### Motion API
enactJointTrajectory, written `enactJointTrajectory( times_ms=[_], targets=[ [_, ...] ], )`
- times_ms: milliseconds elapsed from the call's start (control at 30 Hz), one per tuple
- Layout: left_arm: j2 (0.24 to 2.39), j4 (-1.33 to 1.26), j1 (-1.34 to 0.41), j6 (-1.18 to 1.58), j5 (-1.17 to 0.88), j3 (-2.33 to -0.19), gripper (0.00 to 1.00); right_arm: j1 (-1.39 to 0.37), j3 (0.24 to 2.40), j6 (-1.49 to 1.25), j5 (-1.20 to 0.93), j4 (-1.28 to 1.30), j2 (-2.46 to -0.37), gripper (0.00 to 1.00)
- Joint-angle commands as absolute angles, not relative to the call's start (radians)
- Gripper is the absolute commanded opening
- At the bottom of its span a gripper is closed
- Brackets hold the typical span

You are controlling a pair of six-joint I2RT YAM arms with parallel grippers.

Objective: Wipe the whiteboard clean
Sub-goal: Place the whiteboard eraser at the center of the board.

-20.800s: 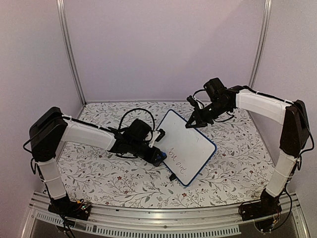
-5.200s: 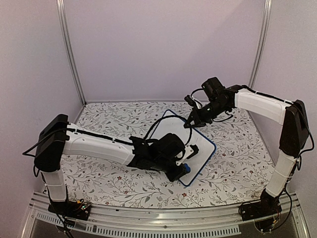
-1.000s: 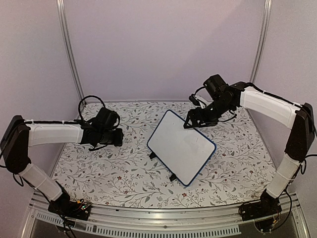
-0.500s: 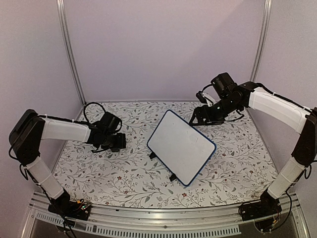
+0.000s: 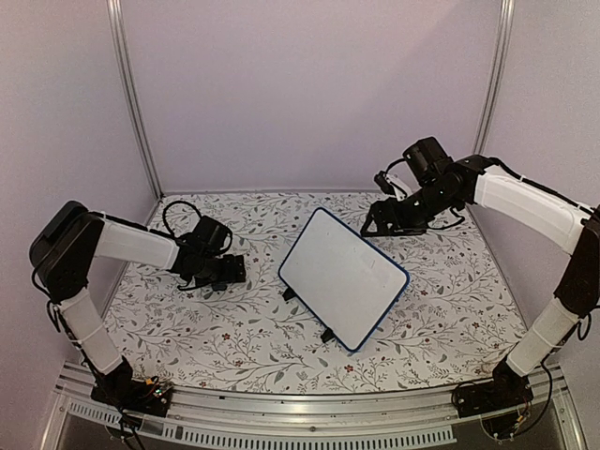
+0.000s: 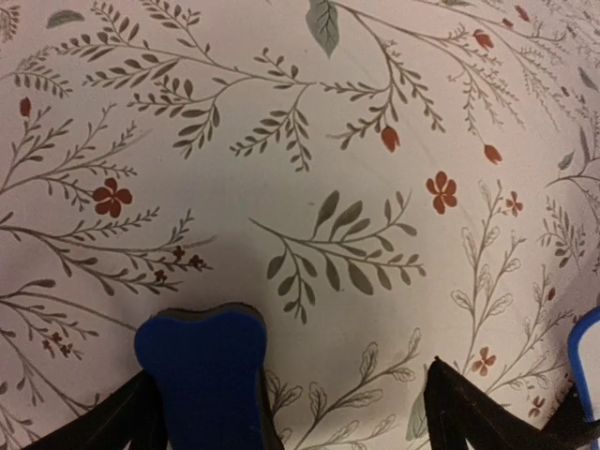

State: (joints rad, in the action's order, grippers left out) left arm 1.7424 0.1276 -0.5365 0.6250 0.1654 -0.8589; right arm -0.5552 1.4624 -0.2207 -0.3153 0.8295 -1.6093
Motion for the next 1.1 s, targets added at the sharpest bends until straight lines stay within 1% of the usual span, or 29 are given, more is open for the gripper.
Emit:
enactJointTrajectory(
  times_ms=[0,200,233,400,533,633,700,867,900,1000,1067],
  targets=[
    [1.805,0.075,-0.522,0.664,0.058,-0.828,0.93,-0.547,1.448,-0.223,-0.306,0.815,-1.575,0.91],
    [1.832,0.029,-0.504,0.718,0.022,-0.792,1.00,-0.543,1.456,-0.220,-0.302,0.823,-1.573,0.91],
    [1.827,-0.003,-0.492,0.731,0.009,-0.770,1.00,-0.542,1.457,-0.220,-0.303,0.824,-1.572,0.91],
    [1.785,-0.231,-0.418,0.783,-0.182,-0.637,1.00,-0.539,1.461,-0.219,-0.302,0.825,-1.572,0.91],
    [1.752,-0.395,-0.394,0.816,-0.272,-0.554,1.00,-0.538,1.469,-0.219,-0.304,0.821,-1.569,0.91],
    [1.729,-0.486,-0.386,0.827,-0.313,-0.517,0.96,-0.538,1.475,-0.219,-0.306,0.824,-1.573,0.91],
    [1.713,-0.487,-0.385,0.827,-0.312,-0.512,0.93,-0.538,1.476,-0.220,-0.308,0.823,-1.576,0.91],
    [1.591,-0.522,-0.385,0.823,-0.263,-0.462,0.92,-0.538,1.479,-0.219,-0.308,0.828,-1.578,0.91],
    [1.554,-0.514,-0.386,0.817,-0.244,-0.457,0.93,-0.539,1.479,-0.219,-0.309,0.827,-1.578,0.91],
    [1.454,-0.439,-0.385,0.790,-0.165,-0.467,0.99,-0.539,1.482,-0.220,-0.311,0.827,-1.579,0.91],
    [1.402,-0.365,-0.385,0.765,-0.096,-0.487,1.00,-0.538,1.482,-0.220,-0.310,0.826,-1.579,0.91]
  ],
)
